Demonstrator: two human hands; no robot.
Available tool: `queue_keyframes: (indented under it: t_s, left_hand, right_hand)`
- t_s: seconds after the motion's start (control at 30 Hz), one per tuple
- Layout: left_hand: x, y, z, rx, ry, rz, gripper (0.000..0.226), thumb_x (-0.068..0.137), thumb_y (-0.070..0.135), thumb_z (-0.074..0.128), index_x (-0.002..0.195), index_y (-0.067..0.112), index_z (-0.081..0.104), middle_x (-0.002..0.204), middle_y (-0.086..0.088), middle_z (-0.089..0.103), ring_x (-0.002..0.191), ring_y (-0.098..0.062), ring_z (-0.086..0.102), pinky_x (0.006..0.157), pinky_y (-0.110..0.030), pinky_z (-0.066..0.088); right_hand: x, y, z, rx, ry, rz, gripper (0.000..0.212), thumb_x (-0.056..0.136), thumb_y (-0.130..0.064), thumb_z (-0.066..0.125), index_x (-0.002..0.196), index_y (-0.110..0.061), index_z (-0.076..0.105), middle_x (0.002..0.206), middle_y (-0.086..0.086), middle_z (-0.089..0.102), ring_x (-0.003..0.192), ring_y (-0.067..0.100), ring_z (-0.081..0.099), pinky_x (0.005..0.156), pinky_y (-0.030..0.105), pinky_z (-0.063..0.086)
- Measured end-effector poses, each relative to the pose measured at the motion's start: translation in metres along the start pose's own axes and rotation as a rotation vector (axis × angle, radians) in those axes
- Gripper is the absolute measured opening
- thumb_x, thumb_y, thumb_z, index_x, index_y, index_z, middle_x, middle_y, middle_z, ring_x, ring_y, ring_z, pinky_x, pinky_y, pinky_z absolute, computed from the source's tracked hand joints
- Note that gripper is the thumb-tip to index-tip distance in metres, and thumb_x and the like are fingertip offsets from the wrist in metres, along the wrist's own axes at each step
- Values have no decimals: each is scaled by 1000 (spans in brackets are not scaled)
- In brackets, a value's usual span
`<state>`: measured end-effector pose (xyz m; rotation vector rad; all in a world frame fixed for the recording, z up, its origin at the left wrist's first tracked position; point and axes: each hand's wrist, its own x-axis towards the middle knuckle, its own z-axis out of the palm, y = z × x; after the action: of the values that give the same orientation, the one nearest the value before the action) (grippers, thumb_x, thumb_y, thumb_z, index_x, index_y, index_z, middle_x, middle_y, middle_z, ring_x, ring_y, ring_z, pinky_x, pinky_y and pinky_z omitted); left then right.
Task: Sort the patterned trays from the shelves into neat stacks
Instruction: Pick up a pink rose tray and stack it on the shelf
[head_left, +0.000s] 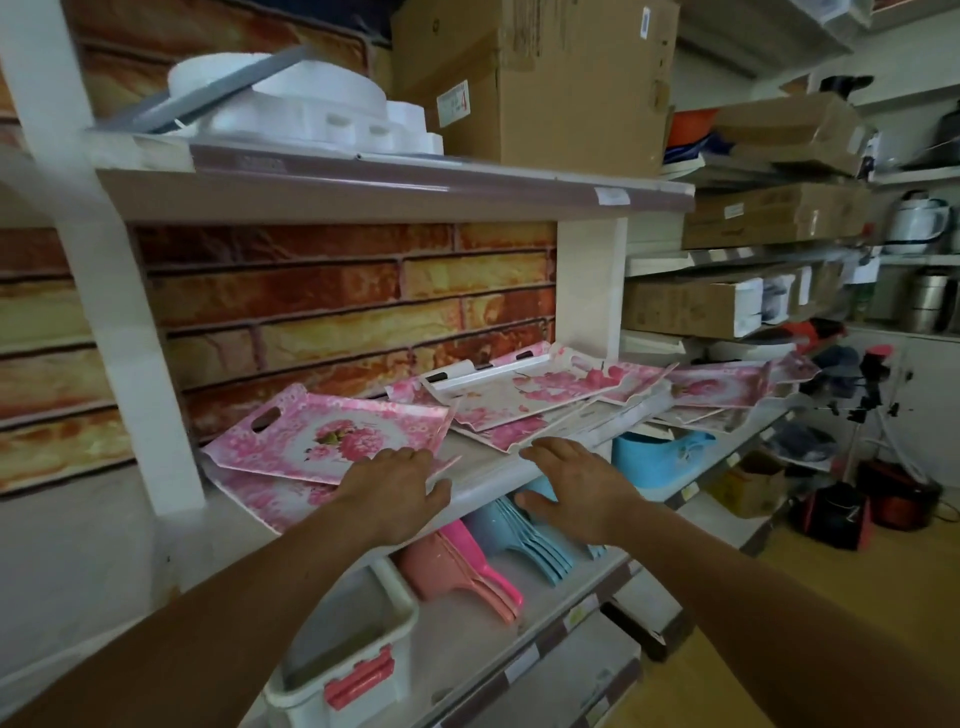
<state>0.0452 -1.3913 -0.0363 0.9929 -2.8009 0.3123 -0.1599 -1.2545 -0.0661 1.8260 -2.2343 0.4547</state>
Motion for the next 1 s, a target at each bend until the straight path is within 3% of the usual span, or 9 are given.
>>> queue_keyframes:
  t_s: [0.43,0.67,0.83,1.0]
  left_hand:
    - [55,67,10,37,-54,-300,55,94,57,27,126,16,44,121,-9,57,107,-29,55,84,-40,45]
    - [75,46,17,51,-56,-454,57,93,59,31,130,17,44,121,-10,59,109,-30,56,86,-40,46]
    - [100,15,34,-13,-75,-531,61,92,62,30,134,19,42,132,-9,54,116,-29,53,93,-41,46]
    - [115,-1,48,-36,-50,-561,64,91,63,29,136,20,43,135,-8,54,117,-28,54,95,-39,45]
  right_hand:
    - [63,102,-8,89,-34,-317,64,93,-55,47,146,-21,34,151,3,32,137,24,31,110,38,31]
    - [121,97,15,151,-20,-459,60,93,-49,51,145,-23,36,149,0,34,134,22,34,106,37,35]
    - [171,90,31,168,-52,-535,58,92,-45,54,143,-22,39,146,0,38,132,20,36,102,32,35]
    - [213,87,39,177,-81,-558,60,93,-45,53,145,-23,36,150,0,35,134,20,34,106,36,35]
